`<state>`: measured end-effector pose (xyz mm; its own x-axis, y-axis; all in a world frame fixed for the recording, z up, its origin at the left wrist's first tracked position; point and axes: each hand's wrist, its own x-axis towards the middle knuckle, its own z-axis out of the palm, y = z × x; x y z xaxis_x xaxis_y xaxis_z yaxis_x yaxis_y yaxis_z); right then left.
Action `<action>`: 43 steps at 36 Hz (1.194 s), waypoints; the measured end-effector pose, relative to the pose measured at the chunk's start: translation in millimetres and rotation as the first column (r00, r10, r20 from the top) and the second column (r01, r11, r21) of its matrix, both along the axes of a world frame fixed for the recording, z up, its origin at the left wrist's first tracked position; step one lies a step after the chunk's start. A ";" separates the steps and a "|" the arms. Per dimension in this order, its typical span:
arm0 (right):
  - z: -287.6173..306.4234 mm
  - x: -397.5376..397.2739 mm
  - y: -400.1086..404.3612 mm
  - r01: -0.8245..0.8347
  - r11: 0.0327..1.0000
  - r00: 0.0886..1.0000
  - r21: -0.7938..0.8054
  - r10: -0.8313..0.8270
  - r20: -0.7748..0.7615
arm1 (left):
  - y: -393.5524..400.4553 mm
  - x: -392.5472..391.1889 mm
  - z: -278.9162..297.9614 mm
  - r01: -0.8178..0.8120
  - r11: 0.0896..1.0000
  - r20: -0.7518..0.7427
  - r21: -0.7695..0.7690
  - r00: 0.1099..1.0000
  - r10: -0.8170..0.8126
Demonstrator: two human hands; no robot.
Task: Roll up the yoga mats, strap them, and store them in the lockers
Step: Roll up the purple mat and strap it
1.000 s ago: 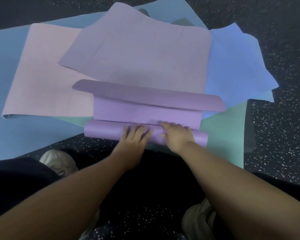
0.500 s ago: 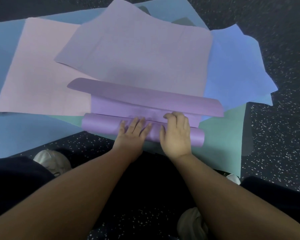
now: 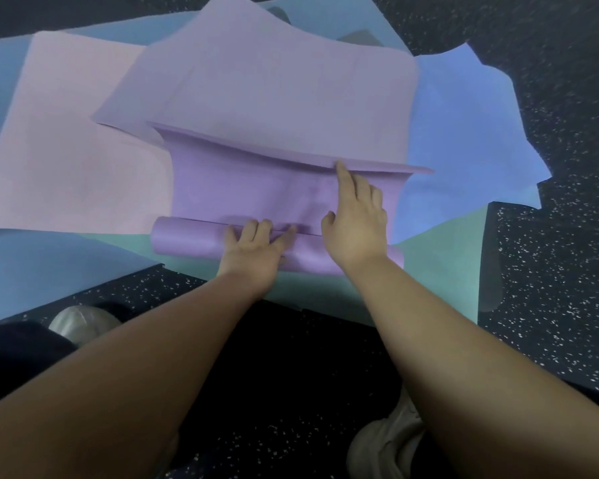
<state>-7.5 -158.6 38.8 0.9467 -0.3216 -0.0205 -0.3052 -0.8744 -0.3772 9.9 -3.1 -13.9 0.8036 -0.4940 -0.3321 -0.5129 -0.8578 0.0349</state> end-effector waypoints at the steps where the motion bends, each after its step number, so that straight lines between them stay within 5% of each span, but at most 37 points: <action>1: -0.3 0.4 -0.2 0.000 1.000 1.000 0.005 0.000 -0.006 | -2.4 2.3 1.0 -0.005 1.000 0.020 -0.011 1.000 0.005; 10: -6.8 2.3 -6.1 0.033 0.996 0.997 0.080 -0.027 -0.069 | -21.8 16.6 9.8 -0.057 0.998 0.122 0.002 0.991 0.056; 15: -6.7 4.7 -8.2 0.052 0.995 0.994 0.085 -0.044 -0.097 | -17.0 5.3 -1.9 0.035 0.991 0.352 -0.130 0.936 0.013; 27: -8.0 6.3 2.0 0.123 0.992 0.991 0.018 -0.122 -0.061 | -4.2 17.2 -9.1 0.170 0.936 0.375 -0.308 0.926 -0.045; 30: -9.2 4.3 4.3 0.118 0.993 0.992 -0.025 -0.119 -0.046 | -6.1 25.8 -1.1 0.135 0.966 0.404 -0.221 0.914 -0.035; 37: -8.2 6.3 0.6 0.079 0.996 0.992 0.034 -0.076 -0.096 | -8.2 12.5 -6.9 -0.026 0.942 0.366 -0.334 0.918 0.155; 43: -9.8 6.5 1.5 0.061 0.995 0.994 0.083 -0.053 -0.096 | -0.8 5.0 -23.2 0.014 0.888 0.336 -0.461 0.928 0.159</action>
